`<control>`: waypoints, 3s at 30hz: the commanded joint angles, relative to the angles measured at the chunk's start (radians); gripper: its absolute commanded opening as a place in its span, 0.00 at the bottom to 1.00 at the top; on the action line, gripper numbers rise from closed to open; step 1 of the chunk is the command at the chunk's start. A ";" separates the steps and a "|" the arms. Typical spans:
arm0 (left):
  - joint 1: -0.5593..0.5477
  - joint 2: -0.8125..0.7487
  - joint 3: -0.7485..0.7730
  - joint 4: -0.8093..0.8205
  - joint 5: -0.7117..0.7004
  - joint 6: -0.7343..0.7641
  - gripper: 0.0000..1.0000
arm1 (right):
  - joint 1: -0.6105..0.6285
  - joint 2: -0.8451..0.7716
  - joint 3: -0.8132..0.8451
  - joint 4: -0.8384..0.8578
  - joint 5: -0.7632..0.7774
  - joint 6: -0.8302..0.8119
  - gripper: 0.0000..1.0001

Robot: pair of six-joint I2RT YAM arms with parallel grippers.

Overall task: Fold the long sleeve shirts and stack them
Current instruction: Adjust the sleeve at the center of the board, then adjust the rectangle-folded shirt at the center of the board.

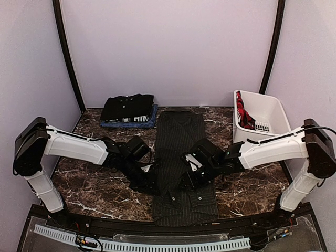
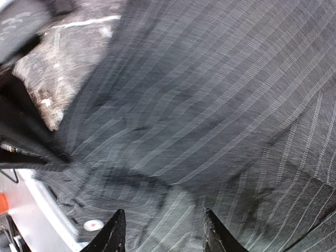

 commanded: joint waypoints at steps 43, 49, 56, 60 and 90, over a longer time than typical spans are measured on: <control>-0.004 0.006 0.027 0.015 0.169 0.046 0.06 | -0.102 -0.098 -0.123 0.148 0.044 0.077 0.00; -0.005 0.018 0.008 -0.026 0.050 0.047 0.21 | -0.102 -0.095 -0.140 0.178 0.054 0.081 0.08; -0.002 -0.056 0.070 -0.133 -0.086 0.106 0.44 | -0.117 -0.121 -0.069 0.122 0.142 0.033 0.19; 0.011 -0.117 0.104 -0.220 -0.178 0.149 0.53 | -0.150 -0.131 -0.019 0.109 0.178 0.001 0.24; 0.250 0.390 0.569 0.304 -0.259 0.162 0.32 | -0.441 0.312 0.477 0.227 -0.030 -0.149 0.22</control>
